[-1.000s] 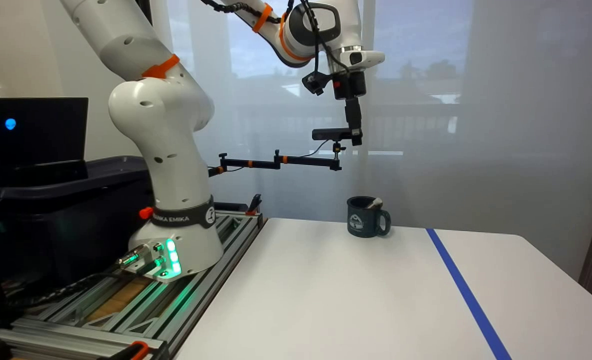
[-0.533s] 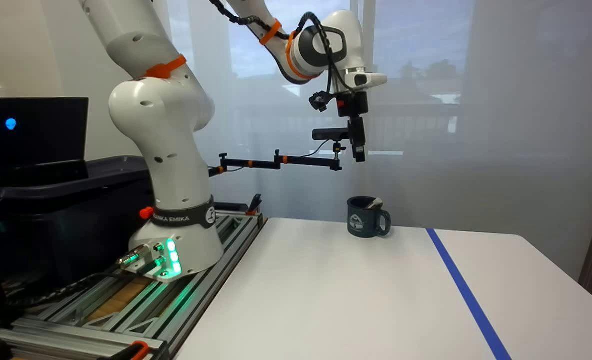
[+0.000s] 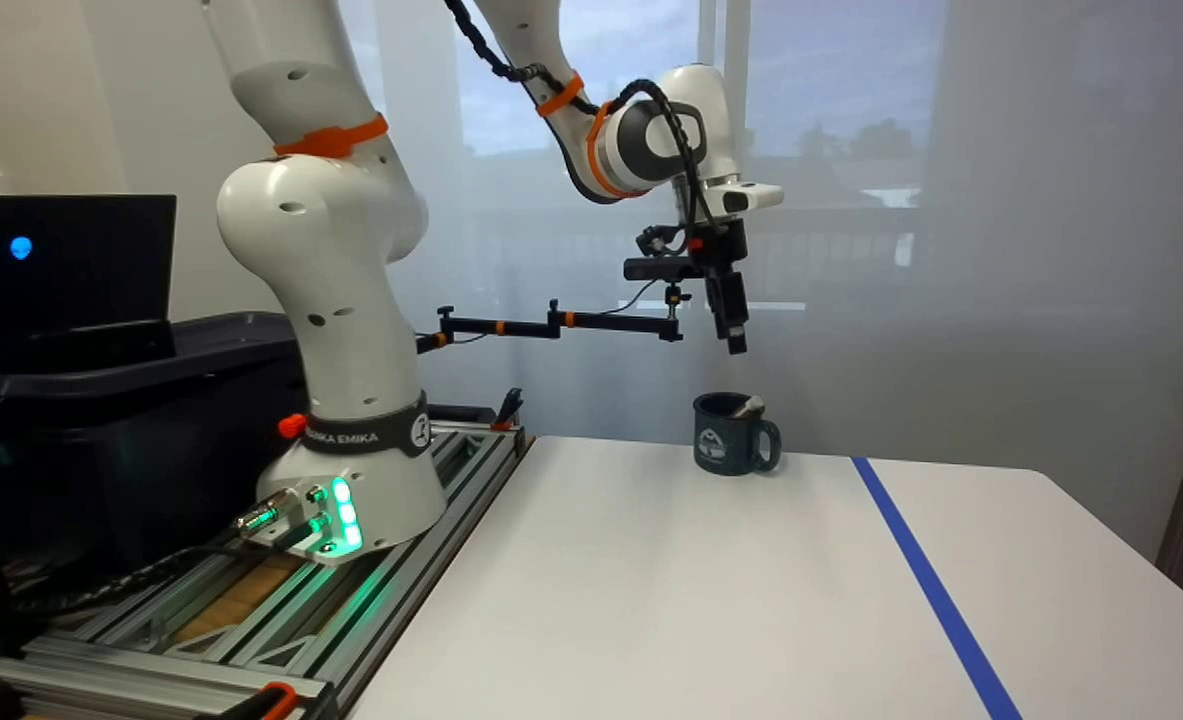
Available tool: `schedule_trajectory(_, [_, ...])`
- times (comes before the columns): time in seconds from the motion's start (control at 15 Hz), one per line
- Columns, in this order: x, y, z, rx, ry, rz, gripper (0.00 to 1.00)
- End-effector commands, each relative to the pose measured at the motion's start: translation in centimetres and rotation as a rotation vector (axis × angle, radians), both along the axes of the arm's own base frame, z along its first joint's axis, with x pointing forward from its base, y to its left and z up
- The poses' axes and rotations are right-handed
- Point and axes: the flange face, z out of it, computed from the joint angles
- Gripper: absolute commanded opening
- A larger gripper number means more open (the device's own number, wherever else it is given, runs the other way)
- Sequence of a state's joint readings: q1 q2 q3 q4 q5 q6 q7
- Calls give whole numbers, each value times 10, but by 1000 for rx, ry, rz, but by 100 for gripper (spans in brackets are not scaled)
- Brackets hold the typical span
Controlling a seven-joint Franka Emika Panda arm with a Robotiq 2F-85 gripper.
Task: Put the marker on the table.
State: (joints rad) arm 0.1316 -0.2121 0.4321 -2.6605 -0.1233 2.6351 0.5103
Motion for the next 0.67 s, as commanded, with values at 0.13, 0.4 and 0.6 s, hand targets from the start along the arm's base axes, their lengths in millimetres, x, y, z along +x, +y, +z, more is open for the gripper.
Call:
schedule_trajectory(0.13, [12, 10, -12, 60, -6, -61, 100])
schedule_trajectory(0.4, [17, 13, -19, 84, -2, -114, 100])
schedule_trajectory(0.6, [17, 16, -26, 76, 5, -150, 100])
